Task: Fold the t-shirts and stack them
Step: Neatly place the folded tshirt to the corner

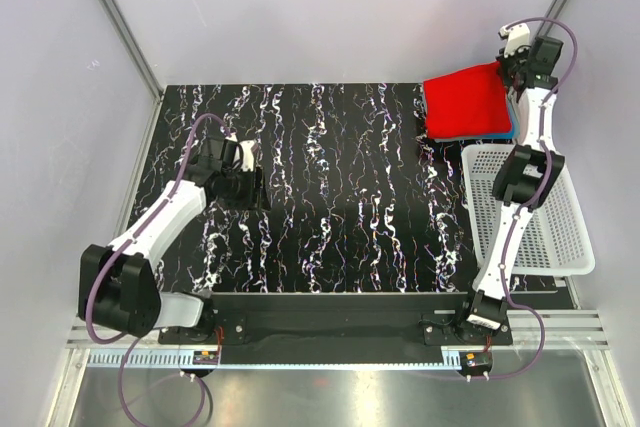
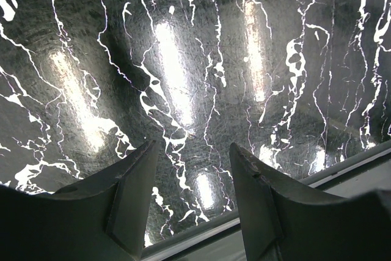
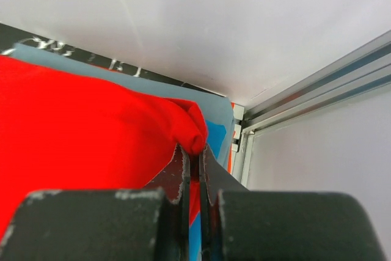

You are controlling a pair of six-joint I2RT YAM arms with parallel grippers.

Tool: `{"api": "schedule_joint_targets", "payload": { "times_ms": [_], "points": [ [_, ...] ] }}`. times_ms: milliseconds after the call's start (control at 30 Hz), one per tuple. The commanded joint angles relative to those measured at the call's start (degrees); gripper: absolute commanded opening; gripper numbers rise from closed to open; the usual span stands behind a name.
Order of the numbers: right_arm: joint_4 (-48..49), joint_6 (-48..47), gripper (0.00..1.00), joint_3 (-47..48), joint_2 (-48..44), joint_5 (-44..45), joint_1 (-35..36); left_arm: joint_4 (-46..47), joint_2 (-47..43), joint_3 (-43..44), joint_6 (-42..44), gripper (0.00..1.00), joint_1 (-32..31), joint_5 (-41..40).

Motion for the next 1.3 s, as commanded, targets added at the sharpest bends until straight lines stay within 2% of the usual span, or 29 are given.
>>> {"api": "schedule_joint_targets", "payload": {
  "times_ms": [0, 200, 233, 300, 367, 400, 500, 600, 700, 833, 933, 1000, 1100, 1167, 1200, 1267],
  "points": [
    [8.9, 0.6, 0.0, 3.8, 2.7, 2.9, -0.3, 1.9, 1.3, 0.5, 0.3, 0.56, 0.1, 0.6],
    [12.7, 1.6, 0.02, 5.8, 6.5, 4.4, -0.3, 2.0, 2.3, 0.7, 0.5, 0.56, 0.1, 1.3],
    [13.1, 1.6, 0.07, 5.7, 7.0, 5.5, -0.3, 2.1, 2.2, 0.6, 0.5, 0.56, 0.1, 1.5],
    [14.0, 2.1, 0.29, 4.4, 6.6, 6.9, -0.3, 2.3, 2.0, 0.8, 0.6, 0.56, 0.1, 1.6],
    [14.5, 2.4, 0.36, 3.1, 5.4, 10.0, -0.3, 2.2, 1.9, 0.8, 0.6, 0.57, 0.1, 1.5],
    [15.3, 3.5, 0.53, 1.9, 4.8, 11.7, -0.3, 2.1, 1.6, 0.8, 0.7, 0.57, 0.1, 1.6],
    [12.8, 8.2, 0.7, 1.7, 2.1, 16.9, -0.3, 2.1, 0.3, 0.4, 0.5, 0.57, 0.1, 1.7],
    [9.1, 15.7, 0.69, -0.6, -1.7, 18.6, -0.3, 2.2, -1.2, 0.2, 0.5, 0.58, 0.1, 1.9],
    [8.0, 23.1, 0.62, -6.6, -6.6, 16.4, -0.2, 2.3, -2.6, 0.5, 0.4, 0.58, 0.1, 2.2],
    [9.1, 28.2, 0.56, -13.7, -11.0, 8.0, -0.2, 2.6, -4.2, 0.6, 0.5, 0.59, 0.1, 3.2],
    [8.4, 28.5, 0.66, -15.5, -11.1, 2.9, -0.4, 2.5, -5.0, 0.3, 0.6, 0.59, 0.1, 3.2],
    [6.7, 25.6, 0.71, -14.8, -10.7, 2.2, -0.4, 2.3, -5.1, 0.1, 0.8, 0.59, 0.1, 3.0],
    [3.4, 23.2, 0.74, -10.0, -8.2, 0.6, -1.0, 2.4, -5.4, 0.0, 0.8, 0.59, 0.1, 2.7],
    [0.0, 22.0, 0.69, -2.2, -3.9, -2.3, -1.6, 2.5, -5.3, 0.0, 0.8, 0.59, 0.1, 2.6],
    [-2.6, 21.9, 0.62, -0.2, -1.6, -4.5, -1.6, 2.6, -5.1, 0.1, 0.7, 0.59, 0.1, 2.5],
    [-2.3, 22.9, 0.55, 0.8, -1.1, -7.4, -1.6, 2.6, -4.6, 0.2, 0.5, 0.59, 0.1, 2.3]
  ]
}}
